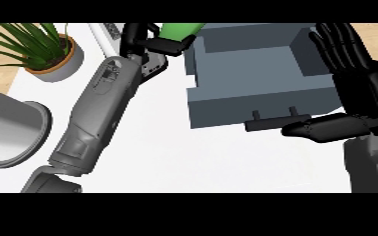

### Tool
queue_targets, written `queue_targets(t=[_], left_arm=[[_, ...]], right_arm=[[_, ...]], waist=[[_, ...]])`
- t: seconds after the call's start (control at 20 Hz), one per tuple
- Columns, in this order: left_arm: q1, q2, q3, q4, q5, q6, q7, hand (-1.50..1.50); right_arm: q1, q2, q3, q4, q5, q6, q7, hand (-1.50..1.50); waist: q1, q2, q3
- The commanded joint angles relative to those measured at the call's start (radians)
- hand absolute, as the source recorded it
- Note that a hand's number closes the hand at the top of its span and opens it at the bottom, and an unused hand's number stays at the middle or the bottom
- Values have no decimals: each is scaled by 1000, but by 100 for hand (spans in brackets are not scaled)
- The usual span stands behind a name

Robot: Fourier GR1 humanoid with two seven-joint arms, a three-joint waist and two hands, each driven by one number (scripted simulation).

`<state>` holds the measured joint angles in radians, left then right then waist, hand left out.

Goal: Pick up the cup, place it into the drawer and close the drawer

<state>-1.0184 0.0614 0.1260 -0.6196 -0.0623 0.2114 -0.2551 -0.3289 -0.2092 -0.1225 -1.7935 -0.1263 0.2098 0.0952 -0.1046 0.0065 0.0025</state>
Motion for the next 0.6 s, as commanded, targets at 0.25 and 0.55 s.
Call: queue_targets(t=[0.25, 0.55], left_arm=[[-229, -60, -206, 240, 74, -12, 91, 150], [-272, -61, -276, 294, 171, -13, 85, -150]], right_arm=[[-10, -1, -13, 3, -30, 18, -19, -150], [-91, 15, 51, 32, 12, 19, -18, -150]], waist=[[-61, 25, -1], [-95, 36, -2]])
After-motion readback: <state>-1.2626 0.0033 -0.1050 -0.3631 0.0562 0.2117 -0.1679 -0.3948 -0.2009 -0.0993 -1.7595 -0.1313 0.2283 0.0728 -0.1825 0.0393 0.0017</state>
